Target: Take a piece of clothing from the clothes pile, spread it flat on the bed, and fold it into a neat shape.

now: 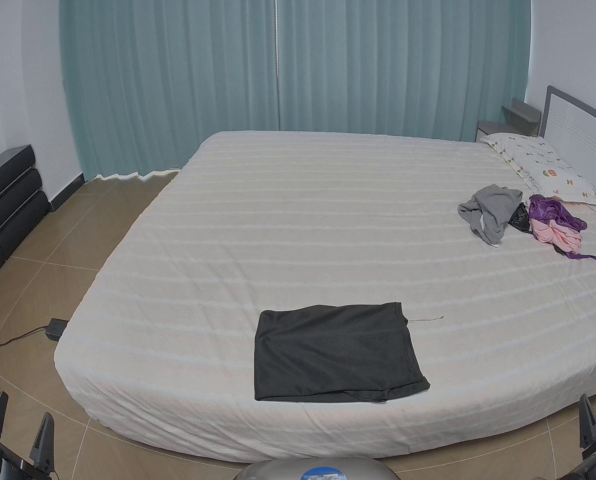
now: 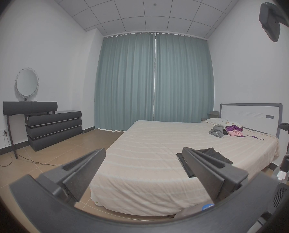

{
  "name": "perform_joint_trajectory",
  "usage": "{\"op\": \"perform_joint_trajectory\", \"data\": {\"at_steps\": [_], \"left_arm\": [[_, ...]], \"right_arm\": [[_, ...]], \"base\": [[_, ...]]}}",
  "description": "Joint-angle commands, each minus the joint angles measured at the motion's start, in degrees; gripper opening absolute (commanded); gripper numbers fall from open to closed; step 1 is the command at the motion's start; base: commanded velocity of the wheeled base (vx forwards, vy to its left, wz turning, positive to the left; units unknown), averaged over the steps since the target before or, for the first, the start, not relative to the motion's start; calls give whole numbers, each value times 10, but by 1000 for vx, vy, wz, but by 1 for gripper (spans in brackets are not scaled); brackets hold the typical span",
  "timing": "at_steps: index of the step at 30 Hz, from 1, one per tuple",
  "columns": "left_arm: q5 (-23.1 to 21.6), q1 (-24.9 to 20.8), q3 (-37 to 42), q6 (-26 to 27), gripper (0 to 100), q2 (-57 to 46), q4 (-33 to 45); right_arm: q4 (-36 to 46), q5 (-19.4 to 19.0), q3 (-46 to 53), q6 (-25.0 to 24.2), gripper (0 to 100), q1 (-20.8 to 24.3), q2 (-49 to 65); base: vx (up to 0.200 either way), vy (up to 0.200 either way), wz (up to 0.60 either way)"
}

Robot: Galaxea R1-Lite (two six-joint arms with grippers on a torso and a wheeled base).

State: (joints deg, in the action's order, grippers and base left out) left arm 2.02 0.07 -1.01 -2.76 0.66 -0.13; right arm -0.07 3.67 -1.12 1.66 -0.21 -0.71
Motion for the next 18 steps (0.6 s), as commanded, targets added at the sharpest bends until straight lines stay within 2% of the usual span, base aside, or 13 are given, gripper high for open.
{"op": "perform_joint_trajectory", "data": {"at_steps": [1, 18], "left_arm": [[0, 0, 10, 4, 100, -3, 0], [-1, 0, 10, 9, 100, -3, -1]], "right_arm": [[3, -40, 10, -6, 100, -1, 6], [-1, -41, 11, -5, 100, 1, 6]], "base": [[0, 0, 0], [0, 0, 0]]}}
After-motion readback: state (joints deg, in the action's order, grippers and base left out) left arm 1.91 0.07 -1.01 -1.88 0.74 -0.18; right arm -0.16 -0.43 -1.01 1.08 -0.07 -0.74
